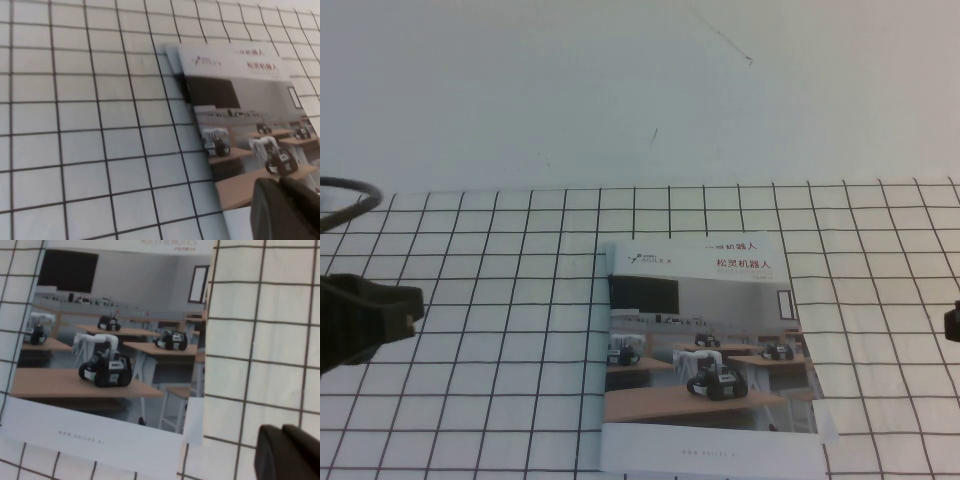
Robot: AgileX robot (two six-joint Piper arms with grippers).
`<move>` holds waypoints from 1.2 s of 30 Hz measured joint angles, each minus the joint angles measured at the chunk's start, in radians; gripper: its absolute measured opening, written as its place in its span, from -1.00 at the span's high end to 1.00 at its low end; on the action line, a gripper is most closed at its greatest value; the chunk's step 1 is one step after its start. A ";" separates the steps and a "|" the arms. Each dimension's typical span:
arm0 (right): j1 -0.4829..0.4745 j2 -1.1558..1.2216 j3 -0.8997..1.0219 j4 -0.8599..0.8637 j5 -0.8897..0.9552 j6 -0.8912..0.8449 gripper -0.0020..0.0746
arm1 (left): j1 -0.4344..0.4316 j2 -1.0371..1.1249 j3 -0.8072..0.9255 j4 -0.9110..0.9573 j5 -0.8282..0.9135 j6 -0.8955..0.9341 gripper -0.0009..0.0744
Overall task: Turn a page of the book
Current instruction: Open the closed book
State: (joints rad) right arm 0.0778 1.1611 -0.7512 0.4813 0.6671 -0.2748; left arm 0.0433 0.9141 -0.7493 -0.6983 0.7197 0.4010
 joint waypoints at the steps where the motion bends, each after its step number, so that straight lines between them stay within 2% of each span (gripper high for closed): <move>1: 0.000 0.015 0.000 0.023 -0.012 -0.020 0.95 | 0.000 0.042 0.000 -0.027 0.001 0.026 0.99; 4: 0.000 0.075 0.000 0.123 -0.063 -0.109 0.85 | 0.000 0.154 0.000 -0.094 -0.004 0.092 0.99; 8: 0.000 0.165 0.000 0.331 -0.091 -0.274 0.53 | -0.028 0.291 0.000 -0.120 -0.050 0.134 0.99; 12: 0.000 0.246 -0.002 0.543 -0.072 -0.487 0.16 | -0.132 0.400 0.000 -0.120 -0.112 0.141 0.98; 15: 0.000 0.293 -0.002 0.643 -0.061 -0.605 0.04 | -0.215 0.477 -0.002 -0.124 -0.156 0.126 0.99; 21: 0.000 0.360 -0.004 0.687 -0.061 -0.675 -0.02 | -0.284 0.659 -0.076 -0.184 -0.114 0.145 0.98; 30: 0.000 0.469 -0.008 0.809 -0.107 -0.810 -0.02 | -0.289 0.849 -0.191 -0.448 -0.022 0.301 0.98; 36: 0.000 0.528 -0.008 0.914 -0.095 -0.920 -0.02 | -0.289 0.946 -0.209 -0.494 -0.038 0.316 0.98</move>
State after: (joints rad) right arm 0.0778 1.6886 -0.7589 1.3949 0.5719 -1.1951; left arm -0.2455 1.8598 -0.9587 -1.1924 0.6820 0.7171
